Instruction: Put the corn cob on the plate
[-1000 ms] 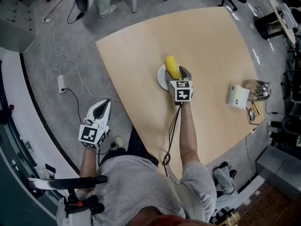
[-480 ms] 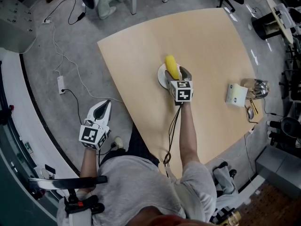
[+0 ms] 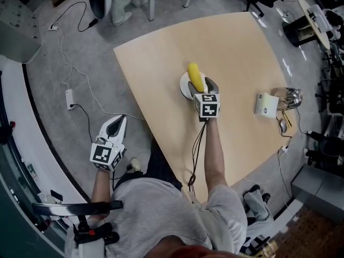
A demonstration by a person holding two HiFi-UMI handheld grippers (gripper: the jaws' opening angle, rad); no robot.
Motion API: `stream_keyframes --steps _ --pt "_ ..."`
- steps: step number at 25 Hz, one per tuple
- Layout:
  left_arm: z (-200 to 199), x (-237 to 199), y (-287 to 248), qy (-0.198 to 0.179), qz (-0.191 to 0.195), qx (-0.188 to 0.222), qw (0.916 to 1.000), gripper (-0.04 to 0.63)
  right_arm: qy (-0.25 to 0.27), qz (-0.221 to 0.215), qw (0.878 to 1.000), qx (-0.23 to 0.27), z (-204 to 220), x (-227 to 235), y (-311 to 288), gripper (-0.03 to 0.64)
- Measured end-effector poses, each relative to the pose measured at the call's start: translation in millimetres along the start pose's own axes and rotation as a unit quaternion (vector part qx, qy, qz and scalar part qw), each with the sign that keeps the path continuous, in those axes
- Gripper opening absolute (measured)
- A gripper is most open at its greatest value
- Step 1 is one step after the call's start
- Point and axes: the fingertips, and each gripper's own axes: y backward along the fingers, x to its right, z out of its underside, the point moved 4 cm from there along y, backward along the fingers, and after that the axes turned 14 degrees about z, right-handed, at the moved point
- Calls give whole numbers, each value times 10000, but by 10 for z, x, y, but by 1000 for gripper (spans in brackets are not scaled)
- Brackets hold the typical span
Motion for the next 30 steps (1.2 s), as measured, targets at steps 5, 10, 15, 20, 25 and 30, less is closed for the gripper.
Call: stream_keyframes --steps 5,10,15,20,25,30 --pt "-46 66 144 -55 15 68 10000 20 8 157 9997 162 -57 0 235 295" --pt "-75 88 282 -111 -2 145 9998 20 -79 268 9993 239 -57 -21 455 285" --pt "-39 66 323 -190 2 245 9995 20 -192 418 9982 390 -19 -16 610 268" --pt "-209 161 631 -301 -8 352 9989 20 -335 520 9962 619 -170 -123 1087 258" --pt "-222 175 794 -395 29 478 9981 20 -515 554 9935 849 -238 -235 1437 246" --pt "-274 234 915 -420 42 620 9972 20 -682 616 9906 1018 -212 -347 1763 230"
